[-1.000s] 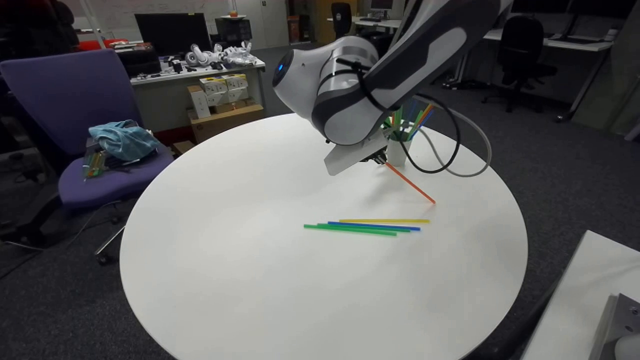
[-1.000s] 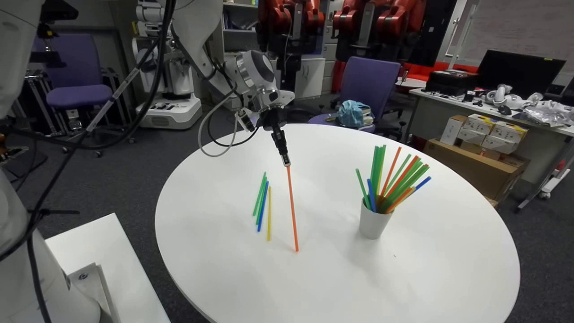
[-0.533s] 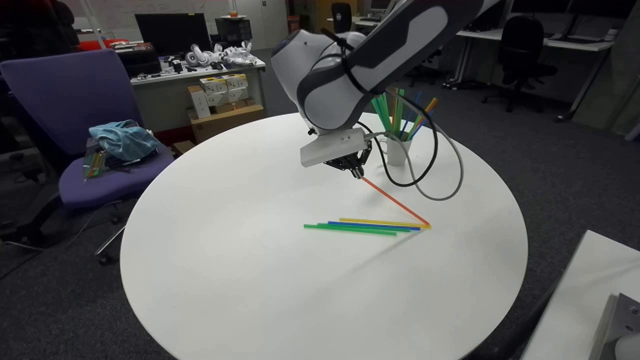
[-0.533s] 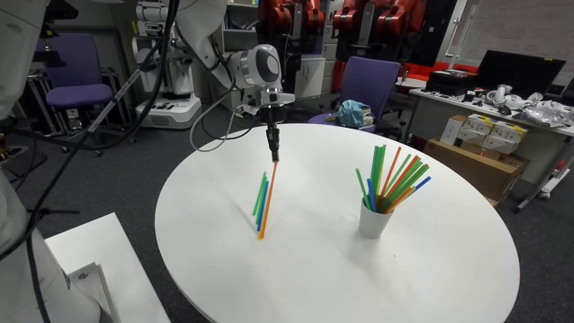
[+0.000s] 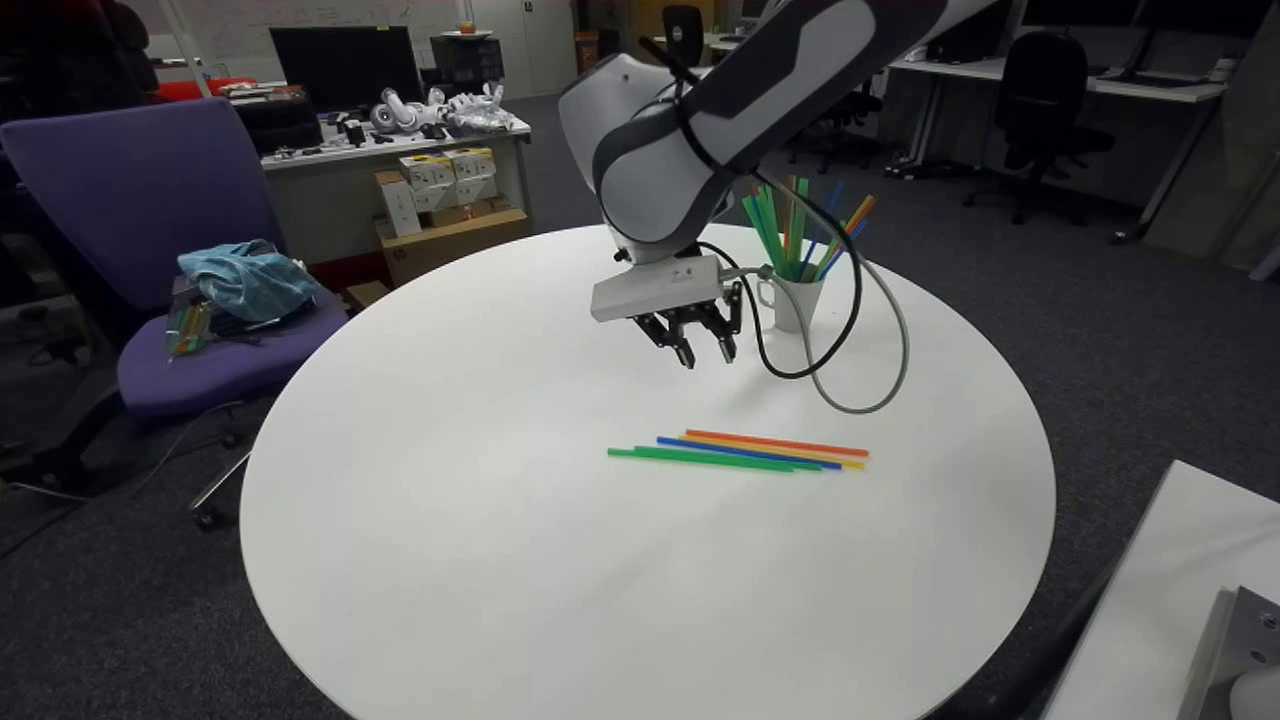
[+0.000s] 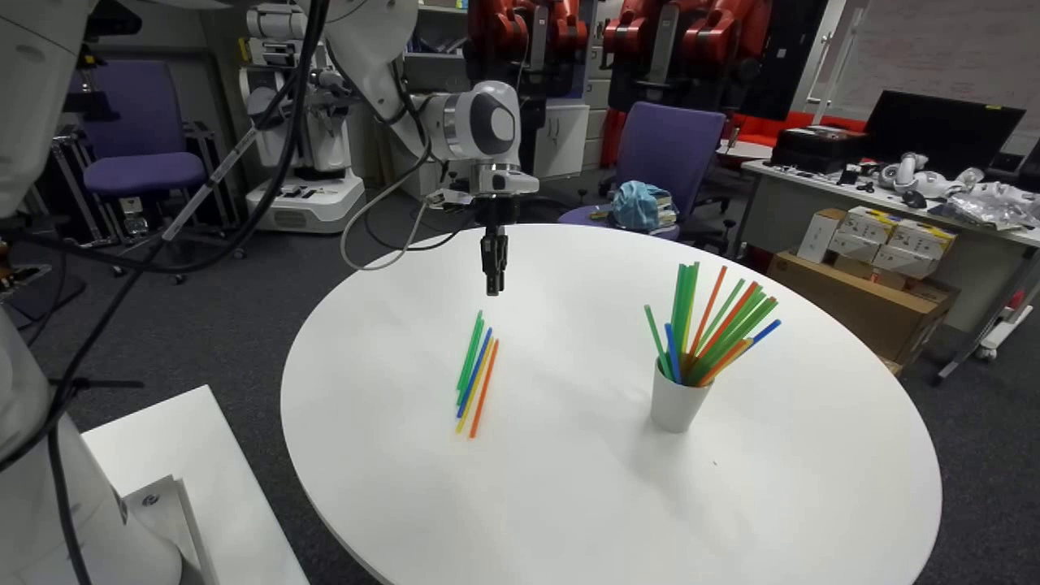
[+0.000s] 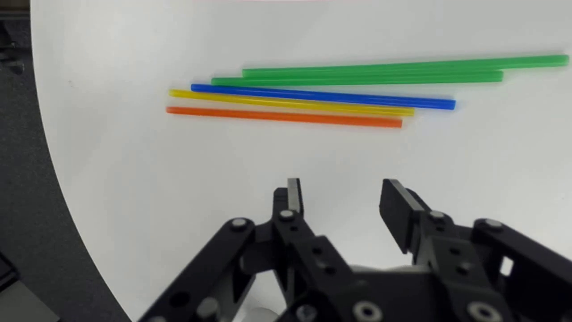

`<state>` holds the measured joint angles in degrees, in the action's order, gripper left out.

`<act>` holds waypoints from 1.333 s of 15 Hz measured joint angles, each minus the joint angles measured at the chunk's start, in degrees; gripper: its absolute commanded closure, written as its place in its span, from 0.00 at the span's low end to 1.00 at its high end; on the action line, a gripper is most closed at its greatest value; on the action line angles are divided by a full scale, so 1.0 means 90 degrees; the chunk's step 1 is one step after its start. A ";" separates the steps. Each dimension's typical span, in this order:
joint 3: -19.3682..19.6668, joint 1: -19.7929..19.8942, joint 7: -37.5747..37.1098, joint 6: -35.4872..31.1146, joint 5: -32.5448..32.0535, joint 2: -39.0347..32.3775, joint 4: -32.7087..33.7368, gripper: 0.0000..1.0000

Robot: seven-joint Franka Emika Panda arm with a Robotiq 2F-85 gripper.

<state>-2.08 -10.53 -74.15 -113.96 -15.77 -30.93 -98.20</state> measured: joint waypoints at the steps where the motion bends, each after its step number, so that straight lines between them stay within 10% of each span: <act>1: 0.0018 0.0000 0.0000 -0.0002 0.0034 0.0000 0.0000 0.08; 12: 0.0325 0.0317 -0.0067 -0.0696 0.1318 0.0143 0.0106 0.00; 20: 0.1526 0.0365 -0.1630 -0.1926 0.0967 0.0240 0.0098 0.00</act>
<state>11.65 -7.25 -88.82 -131.29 -7.07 -28.77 -97.32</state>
